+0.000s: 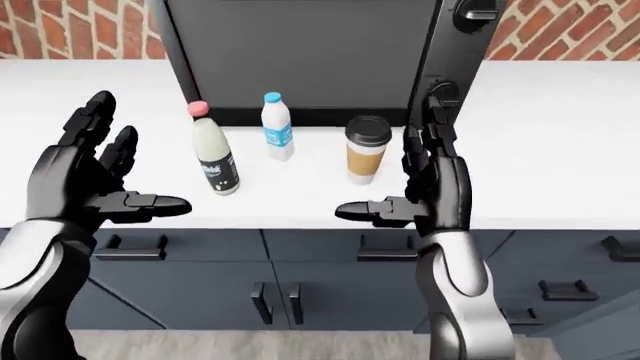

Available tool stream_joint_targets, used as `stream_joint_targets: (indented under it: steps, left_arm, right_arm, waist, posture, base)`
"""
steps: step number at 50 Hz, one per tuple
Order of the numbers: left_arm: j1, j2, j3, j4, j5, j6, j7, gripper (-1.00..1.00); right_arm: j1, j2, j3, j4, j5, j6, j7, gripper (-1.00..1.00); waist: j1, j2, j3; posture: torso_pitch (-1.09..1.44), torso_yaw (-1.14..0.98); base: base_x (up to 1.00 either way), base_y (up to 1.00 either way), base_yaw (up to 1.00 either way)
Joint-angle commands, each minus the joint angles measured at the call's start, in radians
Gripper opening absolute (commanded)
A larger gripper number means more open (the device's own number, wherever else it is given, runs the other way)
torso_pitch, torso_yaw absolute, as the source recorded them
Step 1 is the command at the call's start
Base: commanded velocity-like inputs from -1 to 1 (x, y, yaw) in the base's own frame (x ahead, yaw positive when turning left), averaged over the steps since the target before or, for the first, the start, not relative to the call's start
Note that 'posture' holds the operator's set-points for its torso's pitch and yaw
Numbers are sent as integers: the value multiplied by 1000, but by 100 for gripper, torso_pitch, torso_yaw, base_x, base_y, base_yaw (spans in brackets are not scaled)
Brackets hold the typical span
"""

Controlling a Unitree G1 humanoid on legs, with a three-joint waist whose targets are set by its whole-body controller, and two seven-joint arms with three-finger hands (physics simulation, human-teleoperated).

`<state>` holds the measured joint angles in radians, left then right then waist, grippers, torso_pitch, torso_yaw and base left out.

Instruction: Move the drinks to the dining counter.

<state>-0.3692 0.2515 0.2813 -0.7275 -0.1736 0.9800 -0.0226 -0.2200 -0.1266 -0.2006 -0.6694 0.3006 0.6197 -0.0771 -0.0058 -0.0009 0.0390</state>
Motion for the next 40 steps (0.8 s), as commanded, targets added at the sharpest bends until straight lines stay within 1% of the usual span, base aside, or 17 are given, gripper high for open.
stream_joint_targets:
  steps: [1,2,5,7,11,15,17,20,22,26,32,34,36,37,38,39,40]
  left_arm:
    - [-30,10,4,-43,-6,-34,-2,100]
    - [-27,10,4,-42,-7,-38,-2,100]
    - [-31,13,11,-57,-14,-21,0,100]
    - [-32,16,16,-62,-19,-15,1,100]
    - [-24,15,14,-57,-21,-27,2,100]
    - [-29,19,18,-68,-27,-13,6,100]
    - [-27,18,22,-63,-30,-21,6,100]
    - [-24,18,15,-57,-28,-30,8,100]
    - [-24,19,18,-60,-31,-26,7,100]
    - [-25,23,24,-59,-36,-28,5,100]
    - [-15,22,22,-62,-35,-32,6,100]
    - [-15,20,20,-61,-34,-33,5,100]
    - [-15,19,18,-59,-32,-35,5,100]
    - [-15,19,21,-56,-32,-38,4,100]
    - [-11,18,20,-51,-30,-46,3,100]
    - [-10,18,21,-55,-31,-42,3,100]
    - [-8,18,24,-56,-32,-42,2,100]
  right_arm:
    - [-23,-9,-10,-39,-3,-37,-7,100]
    - [-22,-13,-6,-38,-15,-40,-10,100]
    - [-21,-5,26,-33,-63,-43,-21,100]
    - [-38,-2,40,-40,-91,-18,-32,100]
    - [-59,11,49,4,-142,-9,-55,100]
    - [-95,20,77,19,-196,25,-86,100]
    - [-110,26,95,71,-229,5,-88,100]
    - [-134,37,121,113,-267,10,-88,100]
    - [-136,46,137,178,-295,-32,-80,100]
    - [-161,57,145,213,-328,-34,-76,100]
    - [-204,57,132,334,-332,-78,-73,100]
    - [-216,54,131,372,-335,-95,-75,86]
    - [-234,53,131,408,-337,-105,-81,94]
    - [-249,52,132,427,-338,-106,-83,87]
    - [-257,51,132,443,-339,-112,-84,86]
    - [-268,51,134,465,-341,-118,-85,76]
    - [-276,51,135,484,-341,-126,-87,74]
  waist:
    - [-2,6,-26]
    - [0,5,-30]
    - [0,4,-35]
    - [-1,6,-35]
    - [-2,8,-33]
    - [0,8,-32]
    - [0,8,-29]
    - [-1,9,-27]
    - [-1,10,-26]
    - [-1,12,-25]
    - [2,14,-21]
    - [2,14,-22]
    - [3,14,-23]
    - [3,13,-24]
    - [3,13,-24]
    - [3,13,-25]
    - [4,14,-25]
  posture:
    - [0,0]
    - [0,0]
    - [0,0]
    - [0,0]
    - [0,0]
    - [0,0]
    - [0,0]
    - [0,0]
    - [0,0]
    - [0,0]
    - [0,0]
    - [0,0]
    - [0,0]
    - [0,0]
    - [0,0]
    - [0,0]
    - [0,0]
  base:
    - [0,0,0]
    - [0,0,0]
    - [0,0,0]
    - [0,0,0]
    - [0,0,0]
    - [0,0,0]
    - [0,0,0]
    - [0,0,0]
    - [0,0,0]
    - [0,0,0]
    - [0,0,0]
    - [0,0,0]
    - [0,0,0]
    - [0,0,0]
    - [0,0,0]
    - [0,0,0]
    - [0,0,0]
